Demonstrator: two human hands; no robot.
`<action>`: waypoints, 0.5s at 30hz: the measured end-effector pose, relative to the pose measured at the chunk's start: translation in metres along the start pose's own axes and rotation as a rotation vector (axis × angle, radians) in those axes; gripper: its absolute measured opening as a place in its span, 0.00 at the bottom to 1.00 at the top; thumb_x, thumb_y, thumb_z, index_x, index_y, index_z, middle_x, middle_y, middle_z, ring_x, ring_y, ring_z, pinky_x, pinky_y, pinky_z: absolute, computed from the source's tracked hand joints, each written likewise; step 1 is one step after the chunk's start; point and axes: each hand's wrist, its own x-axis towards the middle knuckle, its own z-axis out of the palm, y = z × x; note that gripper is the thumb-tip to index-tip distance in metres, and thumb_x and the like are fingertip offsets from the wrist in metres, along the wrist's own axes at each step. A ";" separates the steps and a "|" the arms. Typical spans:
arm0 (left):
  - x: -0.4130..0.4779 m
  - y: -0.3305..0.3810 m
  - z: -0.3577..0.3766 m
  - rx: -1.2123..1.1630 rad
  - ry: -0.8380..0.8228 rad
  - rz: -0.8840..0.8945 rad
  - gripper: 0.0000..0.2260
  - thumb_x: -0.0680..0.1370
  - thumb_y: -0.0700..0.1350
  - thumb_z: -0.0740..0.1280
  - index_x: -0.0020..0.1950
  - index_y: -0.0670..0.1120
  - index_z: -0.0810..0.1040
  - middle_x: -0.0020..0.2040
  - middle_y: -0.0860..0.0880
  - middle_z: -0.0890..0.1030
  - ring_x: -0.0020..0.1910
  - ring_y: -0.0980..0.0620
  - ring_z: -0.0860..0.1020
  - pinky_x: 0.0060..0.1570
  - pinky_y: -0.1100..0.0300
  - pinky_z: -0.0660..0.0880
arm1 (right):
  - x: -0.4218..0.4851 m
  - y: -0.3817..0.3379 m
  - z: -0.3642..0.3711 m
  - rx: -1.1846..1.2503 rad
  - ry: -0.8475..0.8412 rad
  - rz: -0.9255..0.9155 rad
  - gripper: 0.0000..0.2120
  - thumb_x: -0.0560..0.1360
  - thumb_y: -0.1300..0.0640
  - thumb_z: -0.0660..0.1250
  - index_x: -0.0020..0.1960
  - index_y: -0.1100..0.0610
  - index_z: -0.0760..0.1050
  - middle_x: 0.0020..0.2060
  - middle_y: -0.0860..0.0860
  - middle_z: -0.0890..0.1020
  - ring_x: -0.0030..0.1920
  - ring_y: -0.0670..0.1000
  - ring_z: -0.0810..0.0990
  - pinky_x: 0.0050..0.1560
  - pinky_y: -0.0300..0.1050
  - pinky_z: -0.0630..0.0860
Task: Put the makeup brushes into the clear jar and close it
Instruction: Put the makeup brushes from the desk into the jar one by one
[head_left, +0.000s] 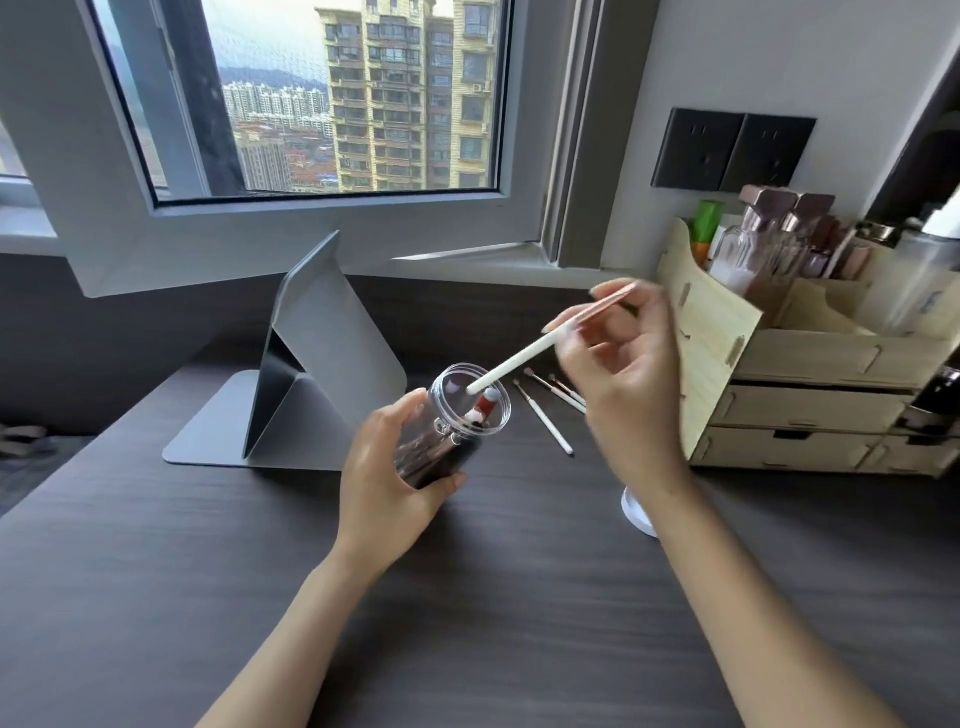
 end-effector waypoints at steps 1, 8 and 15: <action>0.000 0.000 0.000 0.015 -0.012 0.021 0.37 0.59 0.39 0.80 0.64 0.50 0.70 0.57 0.58 0.75 0.57 0.64 0.72 0.57 0.73 0.66 | -0.007 0.005 0.005 -0.065 -0.045 -0.008 0.16 0.72 0.68 0.66 0.50 0.50 0.66 0.39 0.50 0.82 0.36 0.47 0.77 0.36 0.37 0.72; 0.000 0.000 -0.003 0.056 -0.041 0.054 0.37 0.59 0.42 0.80 0.64 0.53 0.68 0.58 0.52 0.76 0.56 0.54 0.73 0.56 0.69 0.68 | -0.028 0.035 0.024 -0.530 -0.192 -0.110 0.08 0.74 0.52 0.62 0.49 0.54 0.76 0.39 0.49 0.83 0.43 0.49 0.80 0.44 0.44 0.75; 0.002 -0.001 -0.004 0.027 0.011 0.030 0.37 0.59 0.38 0.81 0.64 0.51 0.70 0.57 0.65 0.71 0.57 0.58 0.72 0.57 0.73 0.66 | -0.001 0.067 -0.001 -0.385 0.085 0.146 0.16 0.80 0.55 0.56 0.44 0.59 0.81 0.39 0.52 0.84 0.41 0.49 0.81 0.43 0.40 0.73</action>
